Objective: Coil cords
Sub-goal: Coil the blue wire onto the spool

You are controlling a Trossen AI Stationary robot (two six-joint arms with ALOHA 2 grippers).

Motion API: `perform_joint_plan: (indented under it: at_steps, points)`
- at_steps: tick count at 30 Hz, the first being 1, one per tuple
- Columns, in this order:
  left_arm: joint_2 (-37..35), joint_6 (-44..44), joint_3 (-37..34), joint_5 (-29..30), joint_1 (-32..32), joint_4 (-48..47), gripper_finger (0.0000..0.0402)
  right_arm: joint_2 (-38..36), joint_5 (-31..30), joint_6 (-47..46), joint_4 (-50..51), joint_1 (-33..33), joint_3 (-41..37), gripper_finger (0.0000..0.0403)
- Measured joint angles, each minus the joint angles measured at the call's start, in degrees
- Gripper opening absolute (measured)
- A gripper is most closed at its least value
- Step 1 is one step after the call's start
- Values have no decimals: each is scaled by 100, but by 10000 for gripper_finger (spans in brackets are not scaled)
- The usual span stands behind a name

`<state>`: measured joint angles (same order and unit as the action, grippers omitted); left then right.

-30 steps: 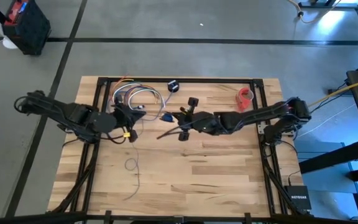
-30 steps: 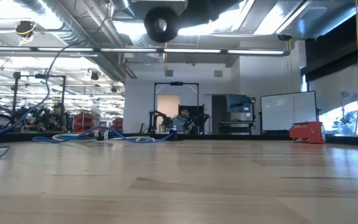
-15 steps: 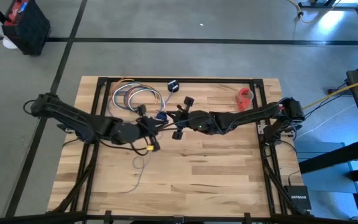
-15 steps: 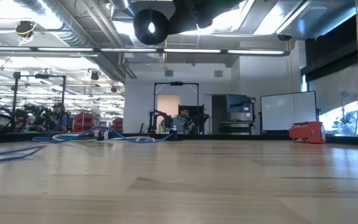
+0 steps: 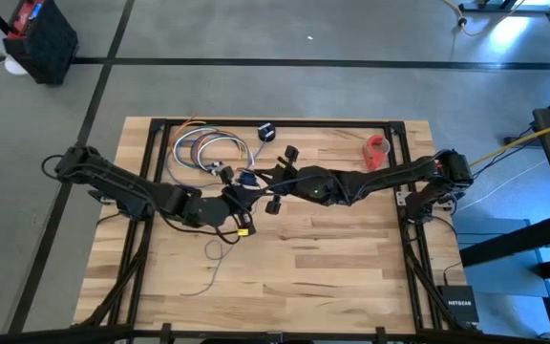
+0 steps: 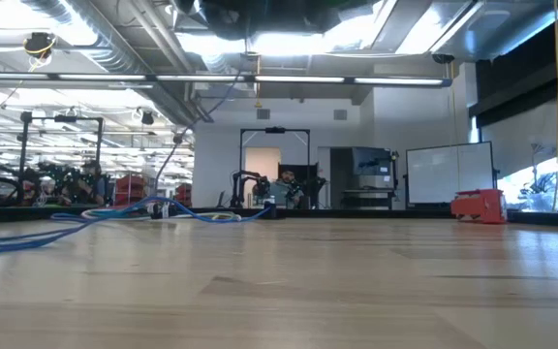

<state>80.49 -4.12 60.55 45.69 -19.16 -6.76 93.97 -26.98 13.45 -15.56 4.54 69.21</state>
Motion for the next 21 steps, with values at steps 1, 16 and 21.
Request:
perform_joint_plan:
  at_steps: [1, 16, 21]
  points:
    - [-2, 2, 2, -4, 0, 3, 3, -42, -1, 0, -1, 0, 0, 7]
    - [-2, 205, -2, 125, -37, 66, 3, -389, 237, -116, 47, 0, 22, 7]
    - [5, 455, -9, 148, -39, 445, 3, -491, 253, -125, 93, 0, 29, 7]
